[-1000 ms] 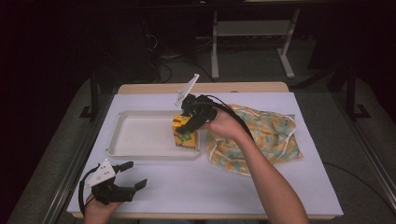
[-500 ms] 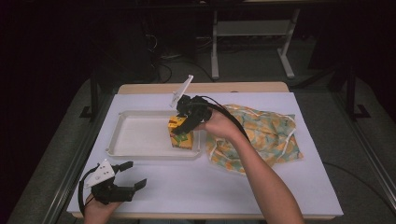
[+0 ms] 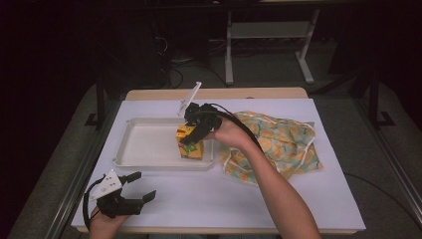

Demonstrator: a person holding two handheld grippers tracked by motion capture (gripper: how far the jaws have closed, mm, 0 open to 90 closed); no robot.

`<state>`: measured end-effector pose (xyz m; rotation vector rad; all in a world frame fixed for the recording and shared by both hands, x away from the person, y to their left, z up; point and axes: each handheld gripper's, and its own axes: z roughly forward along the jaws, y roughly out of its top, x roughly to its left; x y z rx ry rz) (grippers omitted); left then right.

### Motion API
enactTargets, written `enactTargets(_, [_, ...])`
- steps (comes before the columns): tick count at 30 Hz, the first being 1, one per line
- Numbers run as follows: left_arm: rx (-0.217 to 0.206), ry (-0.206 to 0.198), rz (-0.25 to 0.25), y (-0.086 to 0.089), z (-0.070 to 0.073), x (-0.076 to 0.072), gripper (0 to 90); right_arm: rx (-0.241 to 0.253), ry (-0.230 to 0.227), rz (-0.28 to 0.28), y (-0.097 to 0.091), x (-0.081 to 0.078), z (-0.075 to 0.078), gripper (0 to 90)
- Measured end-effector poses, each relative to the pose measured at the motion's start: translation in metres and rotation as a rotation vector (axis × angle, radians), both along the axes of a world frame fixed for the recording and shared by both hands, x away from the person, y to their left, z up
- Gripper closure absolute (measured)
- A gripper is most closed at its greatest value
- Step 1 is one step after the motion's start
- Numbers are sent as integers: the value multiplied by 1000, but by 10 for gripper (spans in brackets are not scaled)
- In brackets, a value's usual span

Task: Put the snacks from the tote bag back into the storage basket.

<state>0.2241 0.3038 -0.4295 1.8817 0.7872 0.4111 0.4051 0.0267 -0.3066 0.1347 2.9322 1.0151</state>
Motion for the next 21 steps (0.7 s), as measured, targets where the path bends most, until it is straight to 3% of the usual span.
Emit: enactTargets(21, [1,0,-1,0,0,0,149,-9,11,0,9,5,-11,496])
